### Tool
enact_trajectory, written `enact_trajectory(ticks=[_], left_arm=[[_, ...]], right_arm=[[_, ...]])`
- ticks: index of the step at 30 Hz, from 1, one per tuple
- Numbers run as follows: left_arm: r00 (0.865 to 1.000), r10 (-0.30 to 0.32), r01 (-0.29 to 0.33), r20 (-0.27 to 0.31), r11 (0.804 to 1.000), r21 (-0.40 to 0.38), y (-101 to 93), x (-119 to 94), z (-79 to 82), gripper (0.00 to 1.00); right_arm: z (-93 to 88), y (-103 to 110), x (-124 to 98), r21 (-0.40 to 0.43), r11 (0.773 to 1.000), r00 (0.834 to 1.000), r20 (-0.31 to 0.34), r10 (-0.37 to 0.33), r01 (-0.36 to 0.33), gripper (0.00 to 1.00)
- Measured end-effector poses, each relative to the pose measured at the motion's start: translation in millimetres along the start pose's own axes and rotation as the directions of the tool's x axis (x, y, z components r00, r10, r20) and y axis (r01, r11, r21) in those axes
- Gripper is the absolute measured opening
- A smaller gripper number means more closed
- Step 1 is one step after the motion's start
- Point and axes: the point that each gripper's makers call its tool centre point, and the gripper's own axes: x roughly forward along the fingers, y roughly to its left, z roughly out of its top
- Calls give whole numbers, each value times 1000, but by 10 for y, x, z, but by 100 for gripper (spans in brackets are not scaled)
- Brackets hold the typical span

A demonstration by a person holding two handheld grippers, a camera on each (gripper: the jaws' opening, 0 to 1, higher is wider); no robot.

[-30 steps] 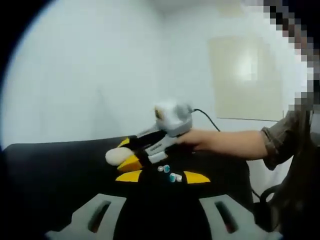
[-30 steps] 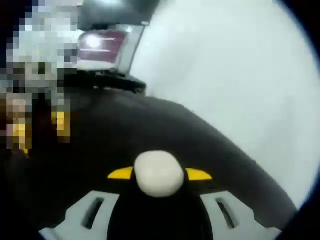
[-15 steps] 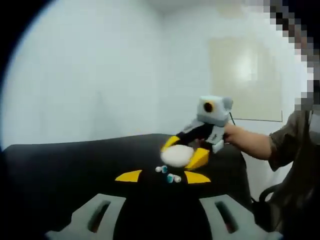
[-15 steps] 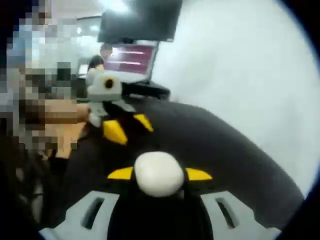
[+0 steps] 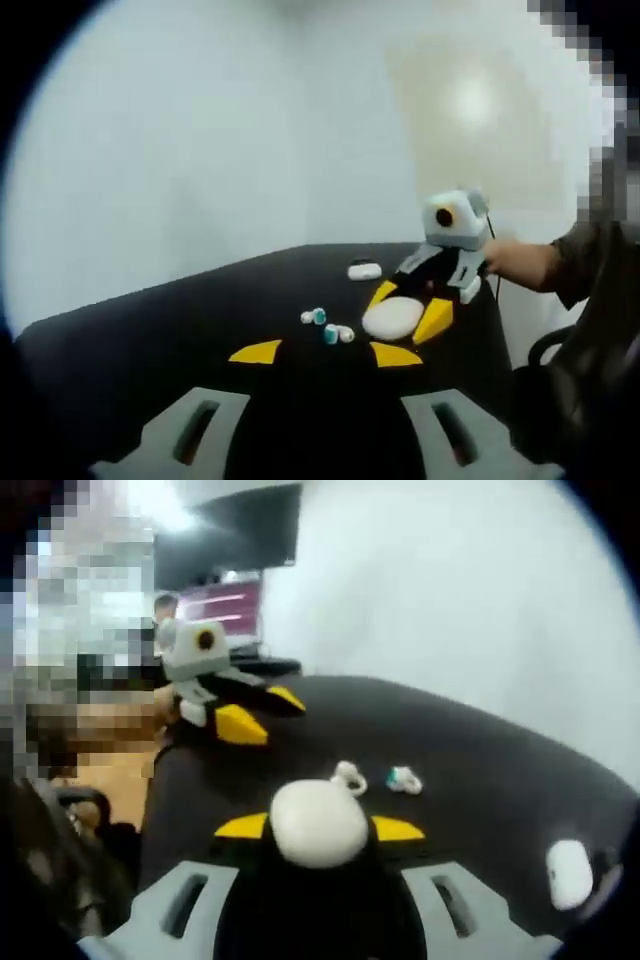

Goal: Pick up three earphones and place each one into its charging case using tactile feedback, ensure that each earphone is properly inserted and securely positioned inside the case.

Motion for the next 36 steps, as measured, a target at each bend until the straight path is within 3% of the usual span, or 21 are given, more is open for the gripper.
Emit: enact_trajectory(ticks=[8, 17, 28, 31, 33, 36], left_arm=[[999, 1, 1, -37, 999, 37, -24, 22, -59, 30], [999, -5, 7, -42, 999, 36, -49, 30, -62, 30], [999, -4, 7, -54, 999, 46, -60, 44, -80, 30], [998, -26, 29, -53, 998, 58, -107, 41, -76, 30], [998, -45, 48, -51, 997, 60, -145, 36, -71, 30], [996, -74, 76, -40, 996, 53, -194, 27, -53, 31]], right_arm=[[-90, -40, -218, 10, 1000, 1000, -8, -6, 6, 40], [-58, 114, -200, -35, 999, 999, -34, 20, -21, 35], [18, 593, -105, -100, 980, 984, -58, 167, -172, 31], [74, 799, -15, -123, 962, 970, -55, 238, -243, 31], [107, 968, -22, -164, 930, 944, -71, 322, -329, 32], [223, 890, -81, -137, 934, 944, -28, 329, -329, 31]])
